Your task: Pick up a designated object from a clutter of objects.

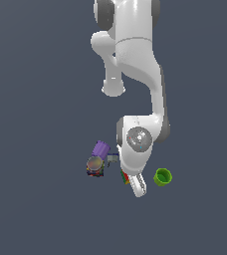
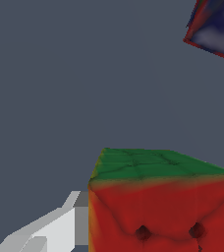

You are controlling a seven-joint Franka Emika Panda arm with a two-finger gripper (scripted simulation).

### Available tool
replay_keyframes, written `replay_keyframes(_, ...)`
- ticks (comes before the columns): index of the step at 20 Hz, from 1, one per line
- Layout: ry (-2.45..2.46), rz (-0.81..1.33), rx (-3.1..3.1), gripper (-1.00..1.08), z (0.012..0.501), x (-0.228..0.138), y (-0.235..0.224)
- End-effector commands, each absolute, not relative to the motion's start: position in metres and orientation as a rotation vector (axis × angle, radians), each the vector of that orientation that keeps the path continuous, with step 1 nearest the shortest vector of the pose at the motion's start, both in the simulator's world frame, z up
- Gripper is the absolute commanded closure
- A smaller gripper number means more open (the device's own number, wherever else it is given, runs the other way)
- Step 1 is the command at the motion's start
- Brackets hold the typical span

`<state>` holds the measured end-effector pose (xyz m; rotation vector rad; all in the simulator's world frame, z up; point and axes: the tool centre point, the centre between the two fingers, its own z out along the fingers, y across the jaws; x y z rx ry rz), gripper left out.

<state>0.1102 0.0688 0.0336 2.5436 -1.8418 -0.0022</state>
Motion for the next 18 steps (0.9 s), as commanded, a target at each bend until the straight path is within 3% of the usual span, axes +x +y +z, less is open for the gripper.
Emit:
replay_keyframes(1,-1.843,0.000,2.544,1.08,0.037,0.110,0.068)
replay_keyframes(10,-1.843,-0.001,2.545,1.08,0.074,0.101,0.058)
replay_keyframes(18,-1.844,-0.002,2.545,1.08,0.145,0.084,0.040)
